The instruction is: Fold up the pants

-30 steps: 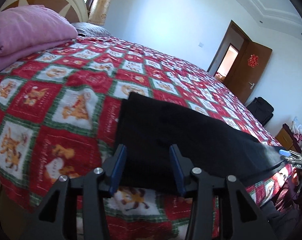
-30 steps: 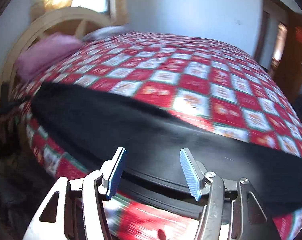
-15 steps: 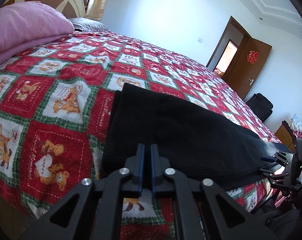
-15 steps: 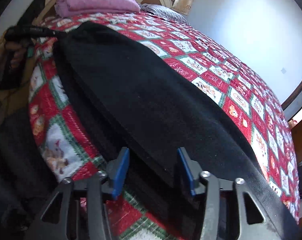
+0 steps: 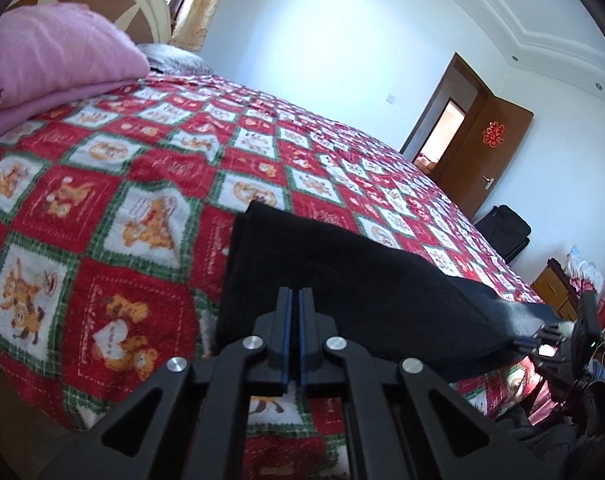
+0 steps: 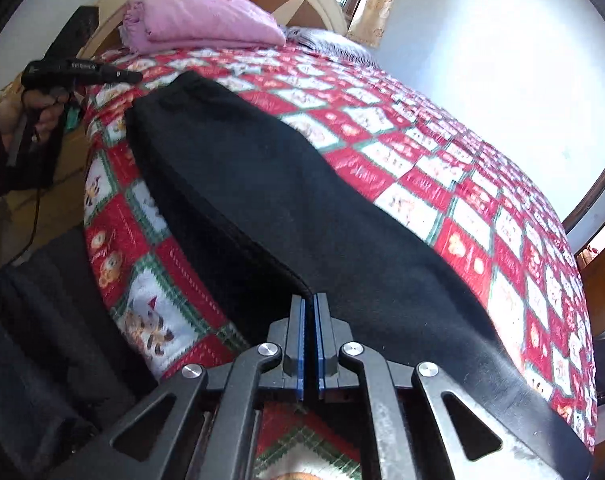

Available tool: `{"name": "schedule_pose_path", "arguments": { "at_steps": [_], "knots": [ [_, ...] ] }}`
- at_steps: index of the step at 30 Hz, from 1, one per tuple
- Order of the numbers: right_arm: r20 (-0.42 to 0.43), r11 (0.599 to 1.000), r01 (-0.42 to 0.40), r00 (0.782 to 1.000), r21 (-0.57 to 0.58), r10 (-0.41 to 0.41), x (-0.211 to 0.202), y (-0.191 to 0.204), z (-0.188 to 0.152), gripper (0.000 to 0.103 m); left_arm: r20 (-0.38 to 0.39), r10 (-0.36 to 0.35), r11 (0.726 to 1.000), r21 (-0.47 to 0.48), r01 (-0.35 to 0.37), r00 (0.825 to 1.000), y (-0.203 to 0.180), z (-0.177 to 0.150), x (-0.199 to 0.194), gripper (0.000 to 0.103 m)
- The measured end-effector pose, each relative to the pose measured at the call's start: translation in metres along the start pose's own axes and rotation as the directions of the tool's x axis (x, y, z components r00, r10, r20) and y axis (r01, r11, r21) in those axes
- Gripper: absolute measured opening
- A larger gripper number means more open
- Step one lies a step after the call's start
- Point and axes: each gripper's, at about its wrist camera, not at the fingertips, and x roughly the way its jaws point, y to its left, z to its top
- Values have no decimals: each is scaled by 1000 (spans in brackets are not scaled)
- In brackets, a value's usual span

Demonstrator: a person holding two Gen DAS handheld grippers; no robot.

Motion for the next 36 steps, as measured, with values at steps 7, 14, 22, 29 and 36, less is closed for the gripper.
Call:
{"name": "schedule_pose_path", "arguments": {
  "at_steps": [7,14,22,29,36],
  "knots": [
    [-32,1000,1,999,8,-1,16,10,-12,4,-16,20,999,-33,-21,1000,12,-8,4,4],
    [-25,1000,6,1000,18,-6,15,10,-13,4,1,35,998,-47,-35,999,10,-11,6,57],
    [-18,1000,9,1000,26,-9,18,8,-13,4,-32,103,995,-1,-103,994,4,-12,24,25],
    [-15,1000,18,1000,25,-18,18,8,-13,4,-13,153,988,-2,-153,988,6,-11,19,33],
    [-13,999,11,1000,35,-11,18,7,-13,4,-28,162,986,-20,-163,986,10,-16,25,52]
  ]
}}
